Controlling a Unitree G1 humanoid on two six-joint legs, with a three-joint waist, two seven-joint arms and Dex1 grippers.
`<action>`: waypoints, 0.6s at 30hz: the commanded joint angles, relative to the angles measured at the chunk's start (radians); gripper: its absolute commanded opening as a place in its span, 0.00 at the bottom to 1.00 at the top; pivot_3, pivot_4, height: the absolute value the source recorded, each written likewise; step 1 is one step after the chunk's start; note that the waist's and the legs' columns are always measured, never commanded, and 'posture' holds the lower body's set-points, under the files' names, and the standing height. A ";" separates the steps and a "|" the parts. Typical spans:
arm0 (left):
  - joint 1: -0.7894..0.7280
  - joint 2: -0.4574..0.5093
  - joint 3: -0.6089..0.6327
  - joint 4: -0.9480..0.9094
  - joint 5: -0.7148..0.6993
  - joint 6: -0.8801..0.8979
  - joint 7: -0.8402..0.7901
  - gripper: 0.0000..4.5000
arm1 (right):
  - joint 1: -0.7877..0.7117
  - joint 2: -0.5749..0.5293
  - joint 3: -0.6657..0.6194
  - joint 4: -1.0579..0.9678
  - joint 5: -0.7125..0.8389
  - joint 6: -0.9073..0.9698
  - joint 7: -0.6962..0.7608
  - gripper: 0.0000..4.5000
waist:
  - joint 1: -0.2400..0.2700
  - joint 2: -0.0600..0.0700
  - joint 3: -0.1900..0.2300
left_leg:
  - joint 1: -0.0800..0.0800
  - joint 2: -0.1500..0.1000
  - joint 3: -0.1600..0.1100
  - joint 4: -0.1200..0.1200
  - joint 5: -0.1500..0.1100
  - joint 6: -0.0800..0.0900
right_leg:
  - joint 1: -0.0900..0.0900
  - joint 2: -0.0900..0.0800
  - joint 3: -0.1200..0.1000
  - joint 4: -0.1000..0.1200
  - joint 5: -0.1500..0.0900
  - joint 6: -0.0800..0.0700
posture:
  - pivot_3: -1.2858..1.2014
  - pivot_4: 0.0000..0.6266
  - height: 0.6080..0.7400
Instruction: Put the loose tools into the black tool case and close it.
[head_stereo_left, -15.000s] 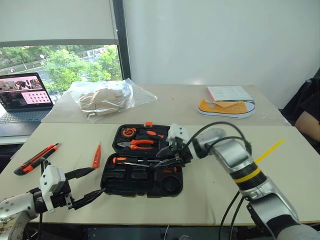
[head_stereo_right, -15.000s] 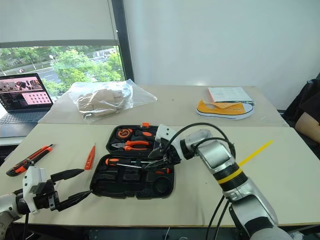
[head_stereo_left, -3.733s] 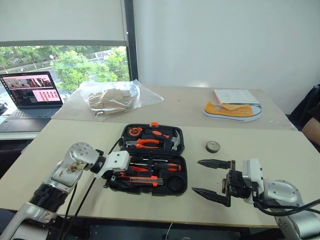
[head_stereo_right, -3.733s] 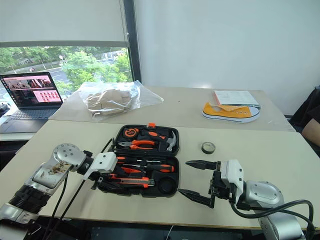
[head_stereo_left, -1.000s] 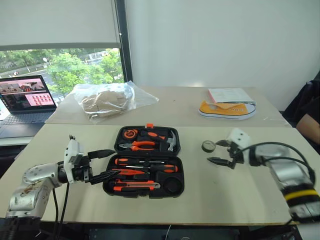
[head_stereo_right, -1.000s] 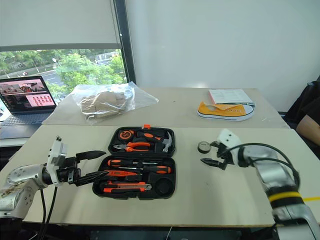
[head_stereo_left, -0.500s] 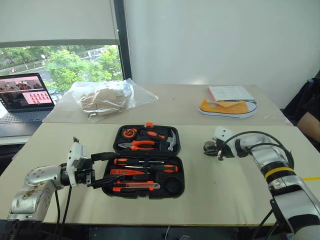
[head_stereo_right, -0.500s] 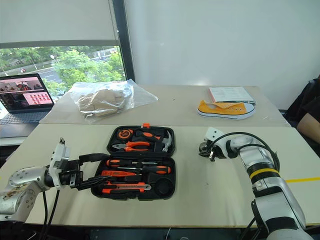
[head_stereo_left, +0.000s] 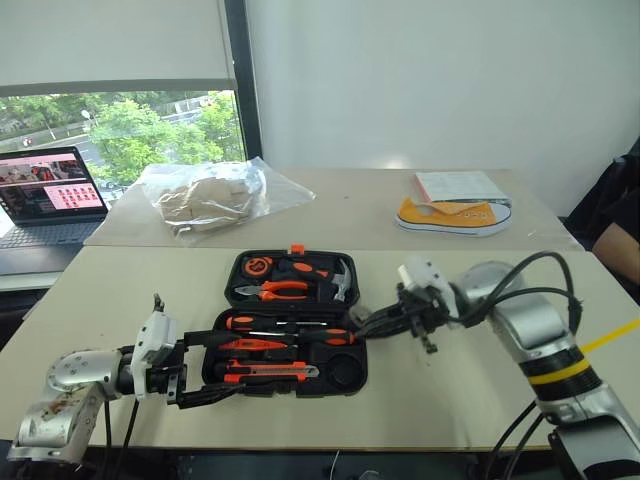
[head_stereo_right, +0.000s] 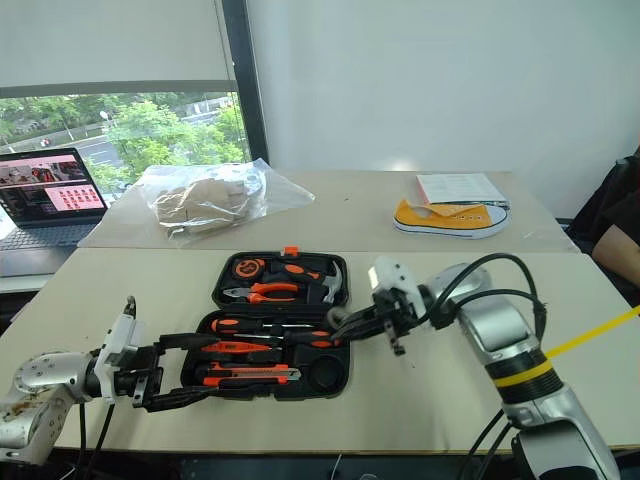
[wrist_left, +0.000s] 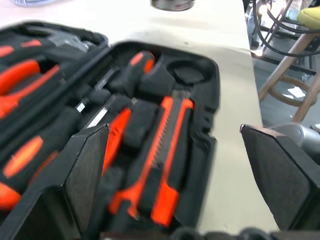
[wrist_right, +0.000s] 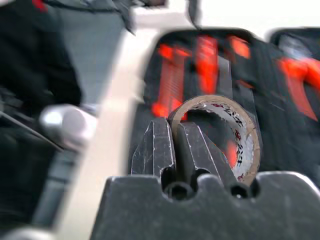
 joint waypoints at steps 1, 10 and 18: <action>0.021 0.013 0.007 -0.037 0.000 -0.028 -0.010 1.00 | 0.036 -0.020 0.074 -0.077 -0.054 0.041 -0.052 0.00 | 0.004 0.000 0.000 | 0.000 0.000 0.000 0.000 0.000 0.000 | 0.000 0.000 0.000 0.000 0.000 0.000 | 0.52 0.24 1.00; 0.013 0.028 0.020 0.032 0.007 -0.073 -0.037 1.00 | 0.043 -0.018 0.167 -0.007 -0.171 -0.010 -0.101 0.00 | 0.000 0.000 0.000 | 0.000 0.000 0.000 0.001 0.000 0.000 | 0.000 0.002 0.000 0.000 0.000 0.000 | 0.52 0.24 1.00; 0.009 0.028 0.032 0.088 0.019 -0.126 -0.039 1.00 | 0.009 -0.024 0.209 0.005 -0.237 -0.017 -0.103 0.20 | 0.002 -0.001 -0.001 | 0.000 0.000 0.001 0.001 0.000 0.000 | 0.000 0.001 0.000 0.000 0.000 0.000 | 0.52 0.24 1.00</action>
